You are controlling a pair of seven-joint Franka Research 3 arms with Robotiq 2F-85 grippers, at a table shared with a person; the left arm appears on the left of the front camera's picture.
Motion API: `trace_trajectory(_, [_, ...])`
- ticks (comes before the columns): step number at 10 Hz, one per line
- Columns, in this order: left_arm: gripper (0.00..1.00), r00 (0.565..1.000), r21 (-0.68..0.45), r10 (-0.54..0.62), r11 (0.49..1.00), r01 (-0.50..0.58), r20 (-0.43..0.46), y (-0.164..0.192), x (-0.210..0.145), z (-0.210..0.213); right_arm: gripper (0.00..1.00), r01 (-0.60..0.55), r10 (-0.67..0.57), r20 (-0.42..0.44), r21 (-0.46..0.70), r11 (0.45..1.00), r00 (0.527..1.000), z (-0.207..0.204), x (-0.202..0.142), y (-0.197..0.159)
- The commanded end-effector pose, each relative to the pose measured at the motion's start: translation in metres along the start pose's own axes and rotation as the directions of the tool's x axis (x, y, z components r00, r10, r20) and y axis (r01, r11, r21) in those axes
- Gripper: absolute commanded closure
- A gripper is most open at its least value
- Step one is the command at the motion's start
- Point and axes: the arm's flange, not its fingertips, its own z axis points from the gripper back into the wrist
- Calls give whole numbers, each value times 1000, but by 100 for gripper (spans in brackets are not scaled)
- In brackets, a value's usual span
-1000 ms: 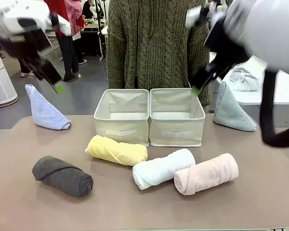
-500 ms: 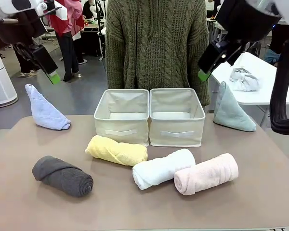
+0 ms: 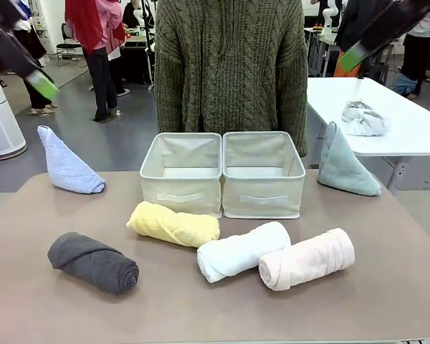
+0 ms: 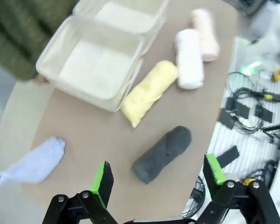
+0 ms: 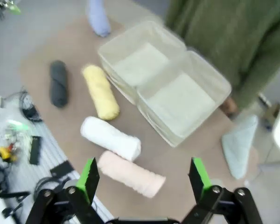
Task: Sort the towels based on their folding style.
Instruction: Pick up one triangle-folded towel and place it in the left Fabric basket.
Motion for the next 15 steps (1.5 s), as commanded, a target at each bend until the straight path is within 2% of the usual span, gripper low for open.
trace_trajectory(1, [0,998,-297,-64,953,62,2,49,-15,31,0,-1,-19,52,356,934,998,30,-20,-51])
trace_trajectory(2, [0,994,-293,-85,951,103,72,65,-36,38,0,-16,-34,108,433,901,994,37,-43,-77])
trace_trajectory(3, [0,979,-255,-90,957,136,185,81,-63,40,0,-13,-59,149,440,898,987,35,-70,-100])
trace_trajectory(5, [0,931,-111,-14,992,59,364,103,-114,34,0,-25,-77,241,393,919,967,22,-113,-119])
trace_trajectory(7, [0,889,17,72,996,-89,453,106,-162,34,0,-9,-102,296,353,936,950,17,-156,-126])
trace_trajectory(9, [0,881,157,124,963,-217,456,99,-194,51,0,64,-160,343,273,960,926,21,-186,-128])
trace_trajectory(11, [0,887,228,144,937,-265,438,89,-216,67,0,90,-175,364,238,967,915,30,-205,-123])
trace_trajectory(12, [0,889,246,151,929,-277,431,83,-224,72,0,98,-178,385,219,971,906,37,-215,-121])
trace_trajectory(14, [0,903,246,151,932,-265,401,75,-227,77,0,101,-172,370,205,973,913,46,-222,-114])
trace_trajectory(15, [0,886,240,129,936,-257,445,87,-229,83,0,121,-198,353,229,966,915,48,-217,-128])
